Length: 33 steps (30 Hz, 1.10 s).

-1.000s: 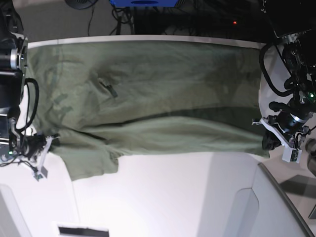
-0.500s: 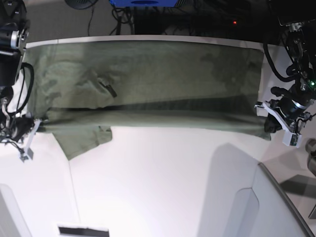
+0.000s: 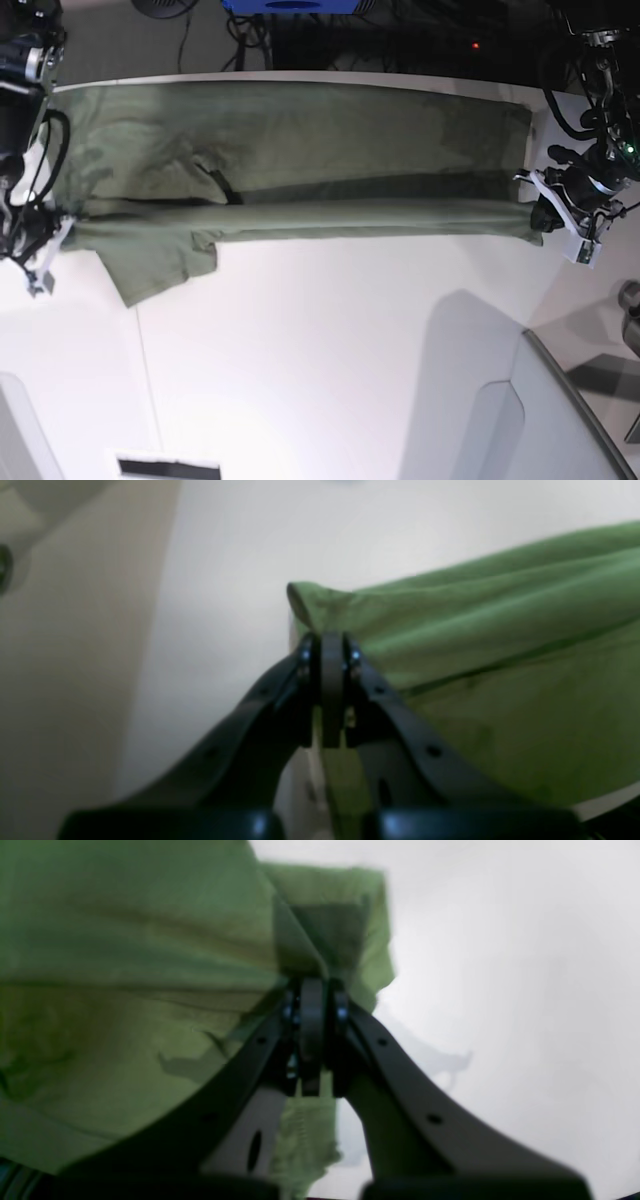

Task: Layout the t-shirt on the table in an organized manner, then fold the t-shirt properly
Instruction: 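Fold the held hem up over the shirt body toward the collar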

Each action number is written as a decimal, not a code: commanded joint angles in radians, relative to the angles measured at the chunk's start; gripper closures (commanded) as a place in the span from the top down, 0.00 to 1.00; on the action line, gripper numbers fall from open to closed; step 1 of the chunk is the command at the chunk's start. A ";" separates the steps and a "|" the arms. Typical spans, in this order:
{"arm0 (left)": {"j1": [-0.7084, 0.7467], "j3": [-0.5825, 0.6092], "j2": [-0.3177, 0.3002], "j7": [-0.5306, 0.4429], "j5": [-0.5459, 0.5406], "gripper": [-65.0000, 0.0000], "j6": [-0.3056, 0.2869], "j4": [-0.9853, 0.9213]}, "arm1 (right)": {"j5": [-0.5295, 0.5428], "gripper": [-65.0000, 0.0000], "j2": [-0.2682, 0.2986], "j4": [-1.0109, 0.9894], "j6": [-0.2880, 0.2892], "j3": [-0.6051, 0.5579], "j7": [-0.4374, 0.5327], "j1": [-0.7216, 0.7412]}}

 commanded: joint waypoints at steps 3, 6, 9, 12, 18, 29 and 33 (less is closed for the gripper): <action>0.004 -0.004 -0.033 -0.018 -0.007 0.00 -0.001 0.015 | -0.003 0.00 0.010 0.049 -0.006 0.008 -0.022 0.005; 0.008 -0.007 -0.033 -0.020 -0.007 0.00 -0.001 0.015 | -0.003 0.00 -0.014 0.085 -0.006 0.031 -0.039 -0.012; 0.014 -0.006 -0.033 -0.021 -0.007 0.00 -0.001 0.013 | -0.003 0.00 -0.017 0.108 -0.006 0.033 -0.062 -0.013; 0.016 -0.003 -0.033 -0.021 -0.006 0.00 -0.001 0.001 | -0.003 0.00 -0.017 0.109 -0.006 0.033 -0.085 -0.013; 0.016 -0.006 -0.025 -0.029 -0.006 0.00 0.000 -0.045 | -0.003 0.00 -0.017 0.109 -0.006 0.034 -0.088 -0.032; 0.031 0.001 -0.023 -0.096 0.008 0.00 0.007 -0.072 | -0.007 0.00 -0.079 0.230 -0.007 0.102 -0.137 -0.063; 0.033 0.001 0.021 -0.150 0.125 0.00 0.007 -0.080 | -0.007 0.00 -0.085 0.236 -0.009 0.106 -0.156 -0.064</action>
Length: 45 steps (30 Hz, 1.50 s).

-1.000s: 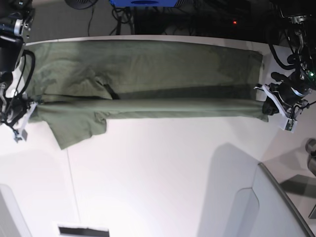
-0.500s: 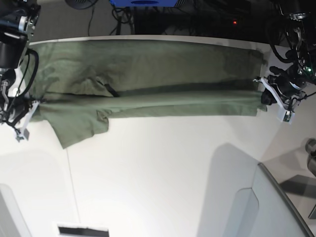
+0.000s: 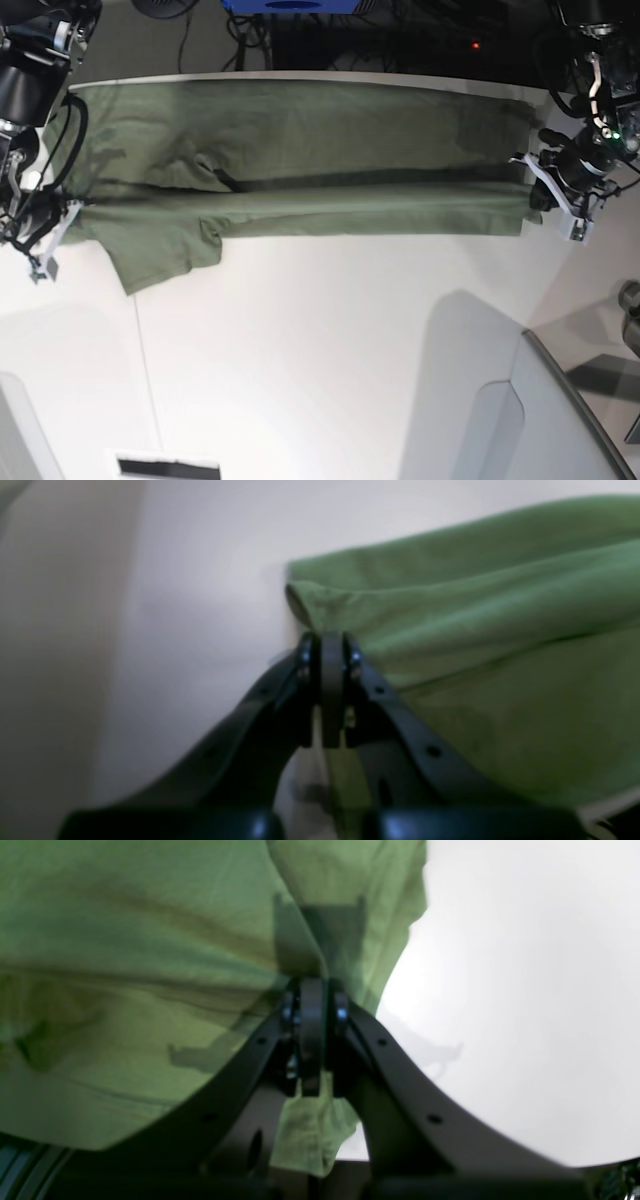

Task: Layout the t-shirt on the table in an organized manner, then fold the t-shirt properly
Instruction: 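Fold the held hem up over the shirt body toward the collar, then lower the folded hem onto the shirt and release both grippers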

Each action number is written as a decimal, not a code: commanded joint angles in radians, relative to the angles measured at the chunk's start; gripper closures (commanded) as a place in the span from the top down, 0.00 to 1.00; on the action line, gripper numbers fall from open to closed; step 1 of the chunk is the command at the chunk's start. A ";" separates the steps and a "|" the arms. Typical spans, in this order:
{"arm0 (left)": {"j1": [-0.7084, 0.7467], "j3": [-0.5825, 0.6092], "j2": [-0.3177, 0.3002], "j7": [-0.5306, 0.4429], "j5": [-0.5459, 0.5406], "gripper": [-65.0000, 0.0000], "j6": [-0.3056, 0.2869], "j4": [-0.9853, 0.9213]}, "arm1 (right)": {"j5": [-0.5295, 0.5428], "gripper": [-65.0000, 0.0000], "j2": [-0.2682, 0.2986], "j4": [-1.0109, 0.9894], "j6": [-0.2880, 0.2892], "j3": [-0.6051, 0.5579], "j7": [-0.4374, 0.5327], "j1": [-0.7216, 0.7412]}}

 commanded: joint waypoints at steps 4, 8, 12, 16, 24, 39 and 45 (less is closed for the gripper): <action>-0.005 -0.006 0.030 -0.042 0.075 0.00 -0.009 -0.010 | 0.000 0.00 0.007 0.019 -0.002 0.008 0.001 0.003; -0.004 -0.006 0.033 -0.048 0.075 0.00 -0.009 -0.015 | 0.000 0.00 -0.013 0.044 -0.002 0.010 0.000 -0.024; -0.012 -0.006 0.033 -0.048 0.075 0.00 -0.009 -0.023 | 0.000 0.00 -0.014 0.051 -0.004 0.010 -0.022 -0.031; -0.012 -0.006 0.031 -0.050 0.075 0.00 -0.009 -0.033 | 0.000 0.00 -0.014 0.045 -0.004 0.053 -0.006 -0.037; -0.025 -0.006 0.033 -0.051 0.075 0.00 -0.009 -0.050 | 0.000 0.00 -0.011 0.044 -0.004 0.062 -0.005 -0.043; -0.015 -0.004 0.031 -0.043 0.082 0.00 -0.009 -0.032 | 0.000 0.31 -0.013 -0.002 -0.004 0.067 0.011 -0.040; 0.030 -0.014 0.028 -0.040 0.084 0.52 -0.009 0.051 | 0.003 0.63 -0.013 0.002 -0.004 0.068 0.012 -0.039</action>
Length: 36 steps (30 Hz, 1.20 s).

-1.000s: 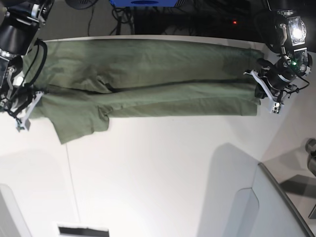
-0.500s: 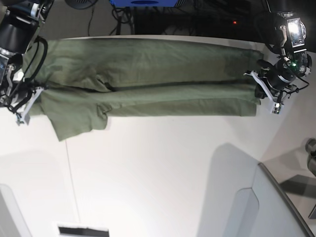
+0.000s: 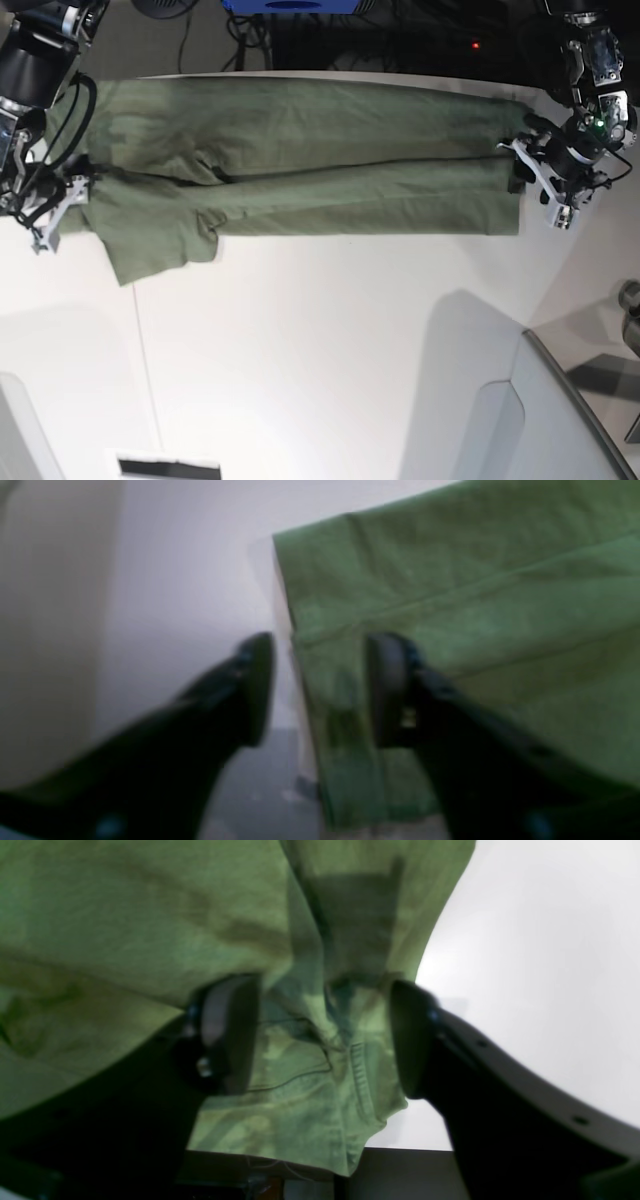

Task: Layout the t-shirt on the table in an organized manner, then fold the t-shirt properly
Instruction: 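Lower the folded hem onto the shirt and release both grippers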

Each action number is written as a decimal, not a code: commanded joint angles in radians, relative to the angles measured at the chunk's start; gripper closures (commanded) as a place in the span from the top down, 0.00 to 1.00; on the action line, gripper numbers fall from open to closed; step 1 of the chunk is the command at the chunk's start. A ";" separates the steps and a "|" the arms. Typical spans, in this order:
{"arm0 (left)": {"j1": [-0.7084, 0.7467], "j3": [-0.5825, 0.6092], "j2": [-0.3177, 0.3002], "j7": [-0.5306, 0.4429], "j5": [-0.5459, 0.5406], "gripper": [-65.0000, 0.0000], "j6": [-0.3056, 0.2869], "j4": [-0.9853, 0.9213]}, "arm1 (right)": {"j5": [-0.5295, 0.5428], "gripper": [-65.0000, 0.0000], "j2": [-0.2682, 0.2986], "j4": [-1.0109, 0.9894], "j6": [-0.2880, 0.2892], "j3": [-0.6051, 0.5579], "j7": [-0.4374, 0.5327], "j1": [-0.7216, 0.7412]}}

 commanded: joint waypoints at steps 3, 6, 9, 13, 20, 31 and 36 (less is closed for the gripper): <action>0.003 -0.008 -0.015 -0.014 -0.005 0.58 0.008 0.041 | 0.007 0.63 0.014 0.073 0.000 0.055 0.001 0.018; -0.003 -0.008 -0.016 -0.014 -0.015 0.57 0.008 0.045 | 0.007 0.63 0.014 0.136 0.000 0.107 0.000 0.016; -0.016 -0.002 -0.010 -0.014 -0.015 0.51 0.008 0.047 | 0.007 0.63 0.014 0.203 0.000 0.144 0.005 0.016; -0.086 0.002 0.039 -0.014 -0.013 0.10 0.008 -0.002 | 0.009 0.63 0.026 0.195 0.007 0.067 0.052 0.064; -0.158 0.024 0.076 -0.017 -0.005 0.00 0.008 -0.099 | 0.007 0.63 0.081 -0.191 0.007 -0.226 0.293 0.254; -0.103 -0.047 0.039 -0.022 -0.015 0.00 0.008 -0.103 | 0.004 0.61 0.129 -0.684 0.007 -0.232 0.517 0.440; -0.103 -0.051 0.039 -0.022 -0.015 0.00 0.008 -0.105 | 0.004 0.57 0.109 -0.708 0.007 -0.231 0.517 0.440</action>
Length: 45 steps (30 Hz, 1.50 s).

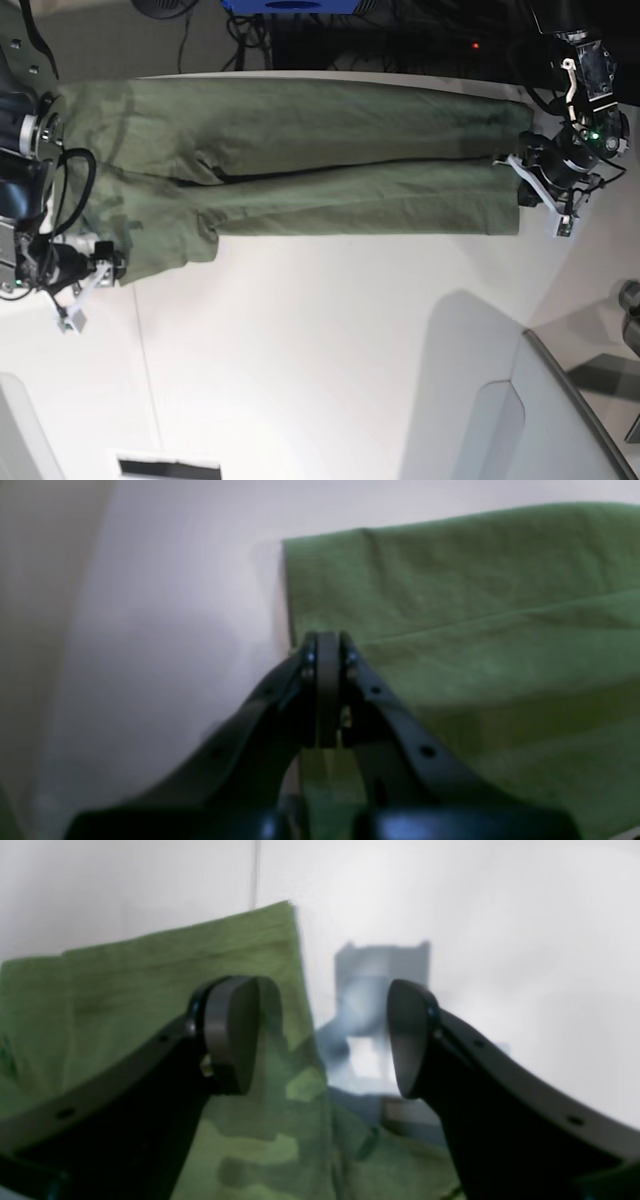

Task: Layout the t-shirt on the table in an organized manner, then fold the t-shirt properly
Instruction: 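Lower the folded hem onto the shirt and release both grippers, then grasp the ends of the folded strip with both grippers and straighten it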

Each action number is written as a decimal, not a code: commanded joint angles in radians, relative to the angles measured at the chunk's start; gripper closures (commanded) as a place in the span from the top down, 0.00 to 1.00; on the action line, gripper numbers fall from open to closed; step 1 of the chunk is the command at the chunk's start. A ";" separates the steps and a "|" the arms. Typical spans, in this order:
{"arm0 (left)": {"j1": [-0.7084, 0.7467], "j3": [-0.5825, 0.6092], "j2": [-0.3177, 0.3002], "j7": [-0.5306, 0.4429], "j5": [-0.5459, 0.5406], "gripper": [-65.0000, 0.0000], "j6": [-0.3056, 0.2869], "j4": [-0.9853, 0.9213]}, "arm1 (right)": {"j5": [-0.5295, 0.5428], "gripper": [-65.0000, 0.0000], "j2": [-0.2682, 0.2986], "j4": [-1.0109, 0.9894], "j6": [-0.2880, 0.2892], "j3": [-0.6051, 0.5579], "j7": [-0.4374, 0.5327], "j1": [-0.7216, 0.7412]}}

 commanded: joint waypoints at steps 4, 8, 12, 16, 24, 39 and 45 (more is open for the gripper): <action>-0.008 0.000 -0.013 -0.021 -0.007 0.00 -0.003 0.015 | 0.005 0.52 -0.006 0.007 0.006 0.003 -0.003 0.025; -0.008 0.000 -0.015 -0.021 -0.007 0.00 -0.003 0.015 | 0.005 0.04 -0.007 0.007 0.001 0.003 -0.005 0.026; -0.011 0.001 -0.015 -0.021 -0.001 0.00 -0.003 0.015 | 0.005 0.00 -0.007 0.018 0.000 0.003 -0.005 0.031; -0.017 0.001 -0.015 -0.021 0.002 0.00 -0.003 0.015 | 0.005 0.00 -0.009 0.177 0.000 0.003 -0.097 -0.014; -0.020 0.001 -0.017 -0.021 0.002 0.00 -0.003 0.015 | 0.006 0.00 -0.125 0.889 0.000 0.004 -0.428 -0.311; -0.054 0.001 -0.036 -0.020 0.002 0.00 -0.003 -0.054 | 0.008 0.00 -0.273 1.376 0.000 0.010 -0.650 -0.661; -0.055 0.001 -0.046 -0.020 0.002 0.00 -0.003 -0.051 | 0.008 0.00 -0.277 1.395 0.000 0.010 -0.657 -0.745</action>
